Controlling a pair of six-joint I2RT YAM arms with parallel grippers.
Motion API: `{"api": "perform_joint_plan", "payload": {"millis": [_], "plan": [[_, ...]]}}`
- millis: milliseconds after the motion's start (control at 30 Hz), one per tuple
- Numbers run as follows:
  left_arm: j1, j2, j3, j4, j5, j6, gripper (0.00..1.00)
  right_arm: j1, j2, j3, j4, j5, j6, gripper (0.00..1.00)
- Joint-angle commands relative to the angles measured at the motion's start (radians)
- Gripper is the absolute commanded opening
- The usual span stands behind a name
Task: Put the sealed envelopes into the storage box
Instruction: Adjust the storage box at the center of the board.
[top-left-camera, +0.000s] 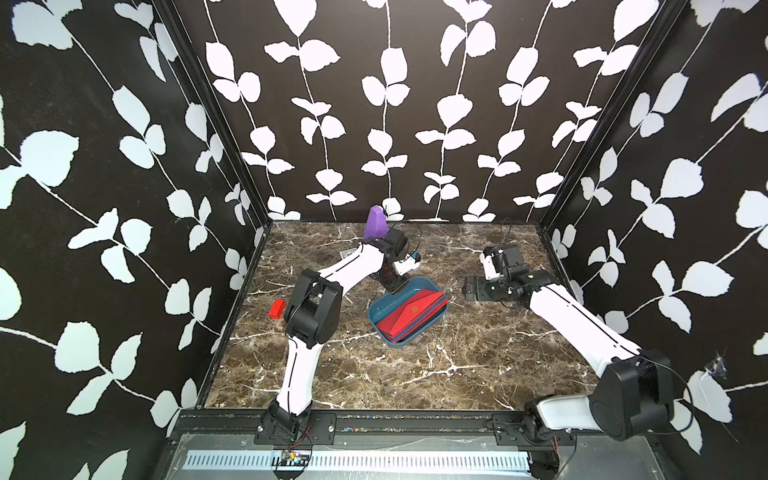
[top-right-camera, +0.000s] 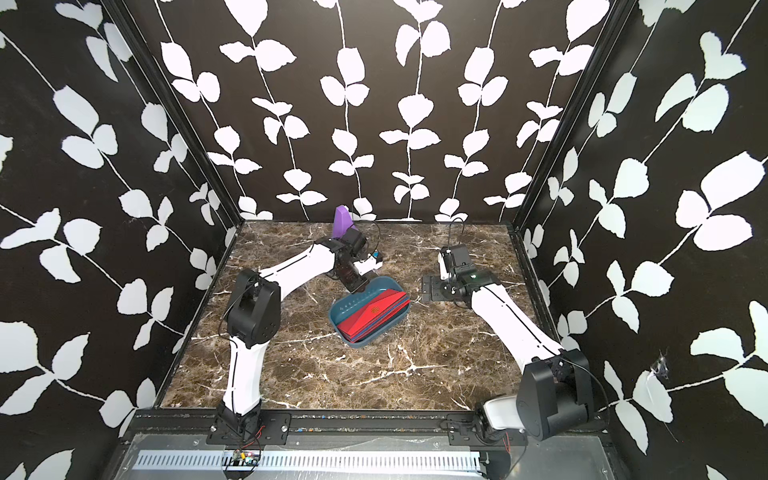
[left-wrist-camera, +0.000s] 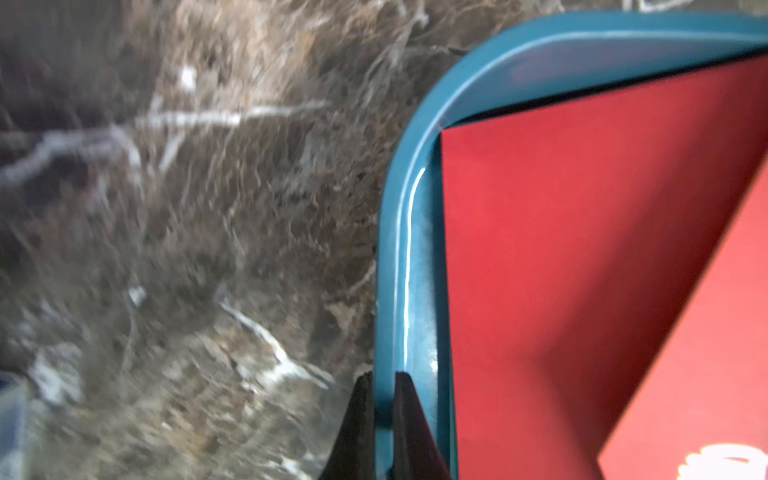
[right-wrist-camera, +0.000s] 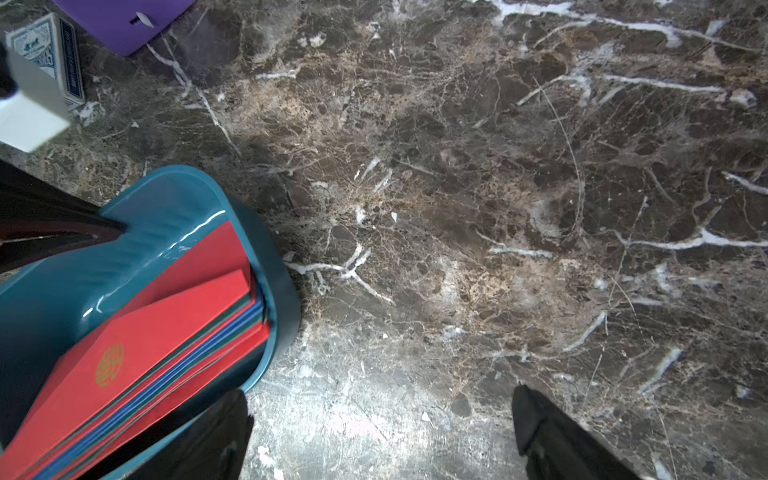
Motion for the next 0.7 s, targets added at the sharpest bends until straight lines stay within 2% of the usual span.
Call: {"api": "perform_joint_plan", "payload": {"millis": [0, 167, 333, 600, 667], "plan": [[0.000, -0.115, -0.094, -0.003, -0.037, -0.316, 0.00, 0.002, -0.035, 0.013, -0.021, -0.002, -0.009, 0.99], [-0.001, -0.287, -0.353, 0.191, -0.086, -0.712, 0.00, 0.004, -0.051, 0.001, -0.015, -0.012, 0.002, 0.99], [-0.006, -0.408, -0.520, 0.251, -0.235, -1.059, 0.00, 0.011, -0.050, -0.006, -0.001, -0.079, 0.010, 0.99], [-0.063, -0.498, -0.604, 0.146, -0.521, -1.640, 0.00, 0.062, -0.054, -0.020, 0.022, -0.061, 0.028, 0.99], [-0.082, -0.492, -0.603, 0.119, -0.549, -1.760, 0.00, 0.066, -0.054, -0.020, 0.020, -0.063, 0.028, 0.99]]}}
